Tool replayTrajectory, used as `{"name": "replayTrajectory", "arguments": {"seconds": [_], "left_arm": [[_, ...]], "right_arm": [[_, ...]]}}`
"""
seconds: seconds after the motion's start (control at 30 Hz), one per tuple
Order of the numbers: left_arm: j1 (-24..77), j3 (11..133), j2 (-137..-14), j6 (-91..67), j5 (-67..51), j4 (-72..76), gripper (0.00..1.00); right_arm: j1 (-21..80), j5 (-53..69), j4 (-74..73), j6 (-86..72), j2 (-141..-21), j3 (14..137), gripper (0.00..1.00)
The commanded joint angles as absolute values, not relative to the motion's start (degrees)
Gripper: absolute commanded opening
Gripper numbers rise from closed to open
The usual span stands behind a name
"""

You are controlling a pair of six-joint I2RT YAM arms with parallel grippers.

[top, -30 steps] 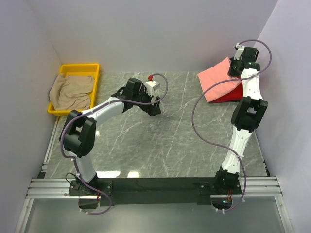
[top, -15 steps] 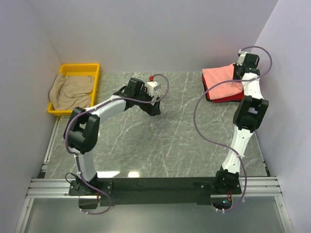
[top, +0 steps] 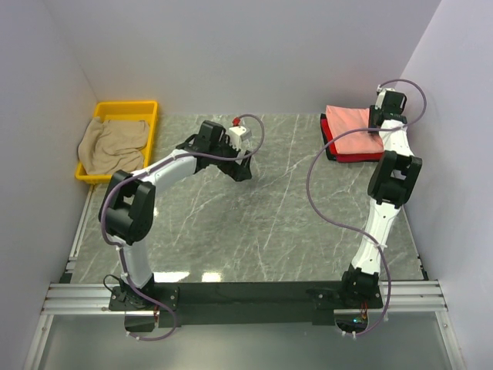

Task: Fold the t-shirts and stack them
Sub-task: Neatly place the folded tshirt to the corner

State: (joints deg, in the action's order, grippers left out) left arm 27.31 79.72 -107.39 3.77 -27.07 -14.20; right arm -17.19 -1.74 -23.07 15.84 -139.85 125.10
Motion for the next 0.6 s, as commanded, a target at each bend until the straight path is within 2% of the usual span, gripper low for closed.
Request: {"name": "replayTrajectory", "arguments": {"seconds": [0.0,0.1,0.2,0.33,0.43,0.57], "left_arm": [[26.46,79.54,-102.05,3.87,-26.55,-13.53,0.99],[25.93,79.63,-100.2,3.87,-22.95,-15.29,0.99],[24.61,79.37,-96.7,2.73,-19.95,-16.34,0.99],[20.84,79.01,-92.21,2.46,-19.77,-18.8,0.99],[18.38,78.84,-88.6,2.46,-20.48,-21.35,0.99],[15.56,76.38,-82.89,1.59,-19.61,-21.45,0.99]], "right_arm": [[-17.93,-7.03,-19.6,16.35,-135.8,123.93,0.49],[-17.84,-6.68,-21.09,15.38,-131.68,123.05,0.6],[-17.23,-4.23,-21.53,13.72,-125.02,119.28,0.65],[-16.88,-0.01,-23.63,10.99,-115.86,114.09,0.68],[-16.87,4.39,-26.01,10.02,-109.26,111.19,0.75],[-16.88,9.91,-31.97,10.46,-102.23,109.08,0.79]]}}
